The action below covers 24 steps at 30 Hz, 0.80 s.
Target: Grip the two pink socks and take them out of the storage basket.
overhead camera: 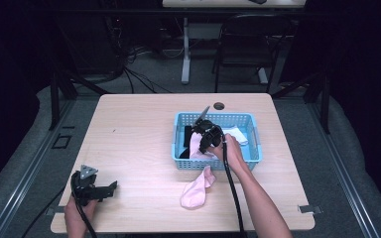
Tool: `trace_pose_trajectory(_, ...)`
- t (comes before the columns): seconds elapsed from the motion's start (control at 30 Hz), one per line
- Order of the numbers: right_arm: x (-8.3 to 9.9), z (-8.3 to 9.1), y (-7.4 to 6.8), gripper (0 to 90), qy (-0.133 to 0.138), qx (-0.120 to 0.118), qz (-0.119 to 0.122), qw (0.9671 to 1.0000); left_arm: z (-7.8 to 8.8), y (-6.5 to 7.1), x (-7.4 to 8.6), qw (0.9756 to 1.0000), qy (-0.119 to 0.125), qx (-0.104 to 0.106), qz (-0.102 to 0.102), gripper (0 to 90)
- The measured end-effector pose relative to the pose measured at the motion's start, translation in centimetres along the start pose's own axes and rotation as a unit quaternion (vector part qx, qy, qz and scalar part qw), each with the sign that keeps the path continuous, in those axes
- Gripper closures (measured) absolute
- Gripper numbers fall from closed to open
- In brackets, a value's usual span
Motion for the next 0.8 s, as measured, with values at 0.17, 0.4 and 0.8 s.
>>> trace_pose_trajectory(0.17,0.4,1.4,-0.1,90.0,0.026,-0.01,-0.003,0.9996,0.0,0.0,0.0,1.0,0.0,0.0,0.0,0.6)
trace_pose_trajectory(0.4,0.9,3.4,-0.1,90.0,0.058,-0.004,-0.008,0.9983,0.0,0.0,0.0,1.0,0.0,0.0,0.0,0.6)
trace_pose_trajectory(0.8,-0.5,1.3,-0.6,27.6,0.023,0.005,-0.004,0.9997,0.0,0.0,0.0,1.0,0.0,0.0,0.0,0.6)
Point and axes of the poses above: each handheld gripper's, and its own axes: z roughly backward along the jaws, x roughly out of its underside, y roughly to its right, the point moved 7 cm from there along -z, roughly forward along the jaws, and after that the axes turned 12 degrees about -y, right-handed, at the moved point
